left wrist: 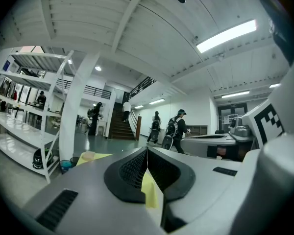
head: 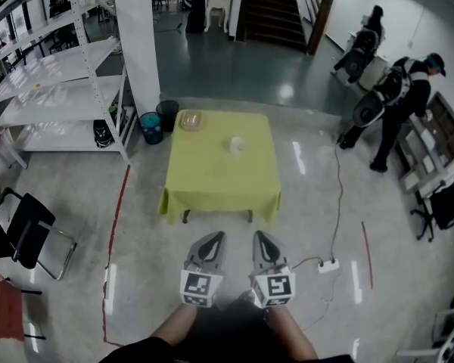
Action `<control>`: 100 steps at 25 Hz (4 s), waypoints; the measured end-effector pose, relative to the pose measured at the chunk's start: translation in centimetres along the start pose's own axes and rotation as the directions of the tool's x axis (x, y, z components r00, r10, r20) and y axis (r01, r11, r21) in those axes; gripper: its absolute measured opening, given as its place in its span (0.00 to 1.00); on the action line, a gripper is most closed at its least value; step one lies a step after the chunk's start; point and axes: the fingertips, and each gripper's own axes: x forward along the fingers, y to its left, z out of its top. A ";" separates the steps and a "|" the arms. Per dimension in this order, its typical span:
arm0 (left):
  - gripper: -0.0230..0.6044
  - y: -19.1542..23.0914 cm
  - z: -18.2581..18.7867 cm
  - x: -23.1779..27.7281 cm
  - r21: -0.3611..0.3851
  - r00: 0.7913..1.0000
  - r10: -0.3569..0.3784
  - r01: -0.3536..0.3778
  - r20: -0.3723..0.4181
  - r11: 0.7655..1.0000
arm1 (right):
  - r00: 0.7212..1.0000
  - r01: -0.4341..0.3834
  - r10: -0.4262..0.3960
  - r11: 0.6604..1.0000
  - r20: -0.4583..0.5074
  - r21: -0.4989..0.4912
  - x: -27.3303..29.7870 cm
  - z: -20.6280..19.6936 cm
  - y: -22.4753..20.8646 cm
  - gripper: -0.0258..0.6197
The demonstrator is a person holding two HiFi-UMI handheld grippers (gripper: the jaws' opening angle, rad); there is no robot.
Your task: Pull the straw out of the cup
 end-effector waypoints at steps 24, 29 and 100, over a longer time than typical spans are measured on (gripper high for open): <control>0.11 4.6 -1.7 9.4 -0.006 0.996 0.058 -0.058 -0.073 0.998 | 0.995 -0.103 0.103 0.995 -0.007 0.014 11.4 -0.8 -4.7 0.07; 0.11 5.0 -1.5 14.9 -0.007 0.995 0.057 -0.057 -0.082 0.998 | 0.995 -0.101 0.101 0.995 -0.009 0.025 14.9 -0.6 -8.7 0.07; 0.11 24.3 -11.8 46.8 -0.101 0.907 -0.028 -0.016 -0.420 0.995 | 0.945 -0.116 0.177 0.968 -0.275 0.225 50.9 -11.5 -21.9 0.07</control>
